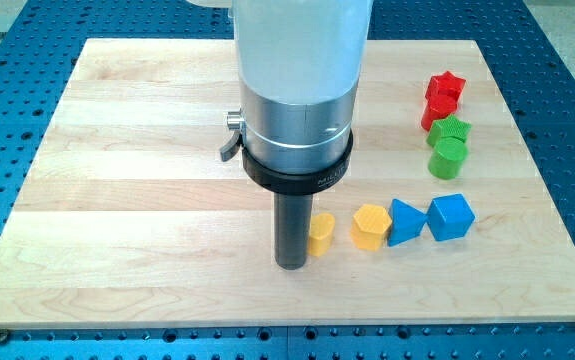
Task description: Push the cube into the triangle
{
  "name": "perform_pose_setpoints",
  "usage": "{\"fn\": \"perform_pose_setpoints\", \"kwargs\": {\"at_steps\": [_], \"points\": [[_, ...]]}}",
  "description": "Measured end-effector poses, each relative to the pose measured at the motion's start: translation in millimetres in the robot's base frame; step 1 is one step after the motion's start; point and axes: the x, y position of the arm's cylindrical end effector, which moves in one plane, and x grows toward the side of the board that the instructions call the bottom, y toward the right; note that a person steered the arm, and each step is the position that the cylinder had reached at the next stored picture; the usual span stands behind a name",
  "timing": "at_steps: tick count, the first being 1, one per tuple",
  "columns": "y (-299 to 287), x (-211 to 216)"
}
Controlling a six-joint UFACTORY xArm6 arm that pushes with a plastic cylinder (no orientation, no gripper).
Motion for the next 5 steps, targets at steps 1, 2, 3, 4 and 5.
{"fn": "perform_pose_setpoints", "kwargs": {"at_steps": [1, 2, 3, 4, 5], "points": [[22, 2], [32, 24], [36, 42], [41, 55], [51, 55]]}}
